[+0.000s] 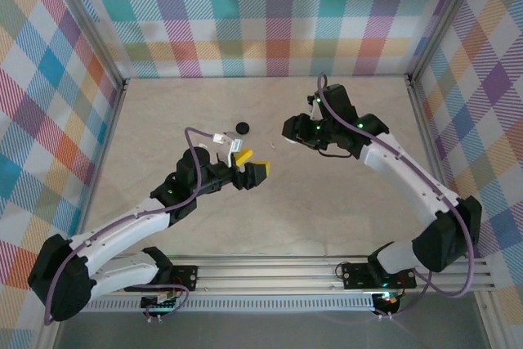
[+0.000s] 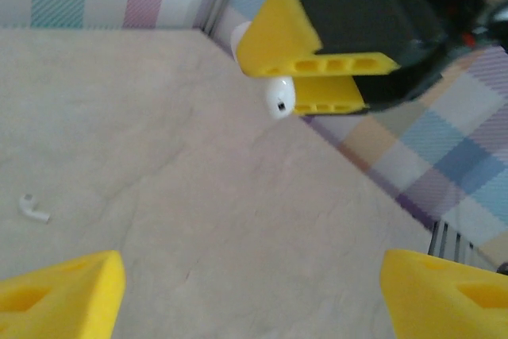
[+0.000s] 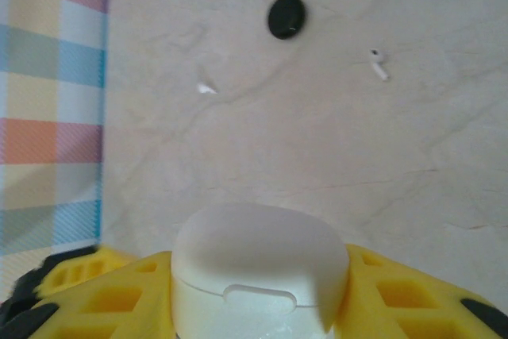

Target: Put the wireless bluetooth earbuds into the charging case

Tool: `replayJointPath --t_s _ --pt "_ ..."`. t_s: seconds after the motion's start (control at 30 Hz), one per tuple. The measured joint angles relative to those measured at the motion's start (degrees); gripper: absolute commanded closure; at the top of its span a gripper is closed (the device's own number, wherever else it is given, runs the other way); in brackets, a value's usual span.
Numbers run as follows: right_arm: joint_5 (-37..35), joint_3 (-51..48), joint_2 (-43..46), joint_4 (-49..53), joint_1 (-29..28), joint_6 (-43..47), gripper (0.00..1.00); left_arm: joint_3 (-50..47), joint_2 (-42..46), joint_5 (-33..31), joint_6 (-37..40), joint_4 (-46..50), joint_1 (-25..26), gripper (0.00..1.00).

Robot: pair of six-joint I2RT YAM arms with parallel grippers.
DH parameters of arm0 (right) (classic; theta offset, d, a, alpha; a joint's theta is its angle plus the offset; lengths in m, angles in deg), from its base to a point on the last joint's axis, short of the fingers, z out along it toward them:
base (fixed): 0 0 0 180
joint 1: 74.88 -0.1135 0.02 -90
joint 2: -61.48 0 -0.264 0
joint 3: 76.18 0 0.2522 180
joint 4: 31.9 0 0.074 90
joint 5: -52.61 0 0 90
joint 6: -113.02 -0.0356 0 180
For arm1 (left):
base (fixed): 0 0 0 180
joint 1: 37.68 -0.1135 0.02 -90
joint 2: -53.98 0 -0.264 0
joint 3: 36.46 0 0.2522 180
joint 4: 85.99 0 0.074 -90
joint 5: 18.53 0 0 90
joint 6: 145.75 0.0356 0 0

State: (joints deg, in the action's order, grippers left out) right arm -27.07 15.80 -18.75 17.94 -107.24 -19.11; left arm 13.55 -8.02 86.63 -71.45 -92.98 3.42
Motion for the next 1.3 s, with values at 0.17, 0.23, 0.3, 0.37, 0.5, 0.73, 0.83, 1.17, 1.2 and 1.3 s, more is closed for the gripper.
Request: replayJointPath --t_s 0.17,0.23,0.3,0.37,0.5,0.73,0.83,1.17,1.2,1.3 --pt "-0.6 0.2 2.7 -0.3 -3.4 -4.1 0.57 0.0 -4.4 -2.2 -0.4 -11.3 3.1 0.22" --pt "-0.7 -0.2 3.9 -1.3 -4.4 -5.8 0.57 0.0 -5.6 -3.2 -0.3 -15.2 4.1 0.23" --pt "-0.8 -0.8 5.2 -2.3 -5.1 -7.1 0.56 0.1 -6.2 -4.2 -0.3 -17.4 4.5 0.24" --pt "-0.8 -1.1 6.0 -2.9 -5.2 -8.1 0.56 0.7 -7.0 -5.2 -0.1 -18.7 4.6 0.26" --pt "-0.9 -1.8 7.0 -3.7 -5.2 -9.4 0.56 3.3 -8.9 -6.1 0.1 -19.3 4.6 0.3" --pt "-0.6 -3.3 8.2 -4.5 -5.2 -11.6 0.55 4.6 -10.8 -6.1 -0.1 -21.4 4.6 0.39" --pt "-0.2 -3.4 8.2 -5.2 -5.2 -12.4 0.55 5.6 -12.2 -6.0 -0.4 -21.7 4.6 0.44" --pt "-0.2 -3.7 8.4 -6.9 -5.2 -13.4 0.53 7.1 -14.4 -4.3 -2.2 -24.0 4.9 0.69" --pt "-0.3 -3.7 8.4 -7.0 -5.2 -13.4 0.53 7.1 -14.4 -4.3 -2.4 -24.1 5.0 0.71" --pt "-0.7 -4.5 8.8 -8.0 -5.2 -13.4 0.52 7.1 -14.4 -4.3 -2.7 -24.2 5.0 0.78"
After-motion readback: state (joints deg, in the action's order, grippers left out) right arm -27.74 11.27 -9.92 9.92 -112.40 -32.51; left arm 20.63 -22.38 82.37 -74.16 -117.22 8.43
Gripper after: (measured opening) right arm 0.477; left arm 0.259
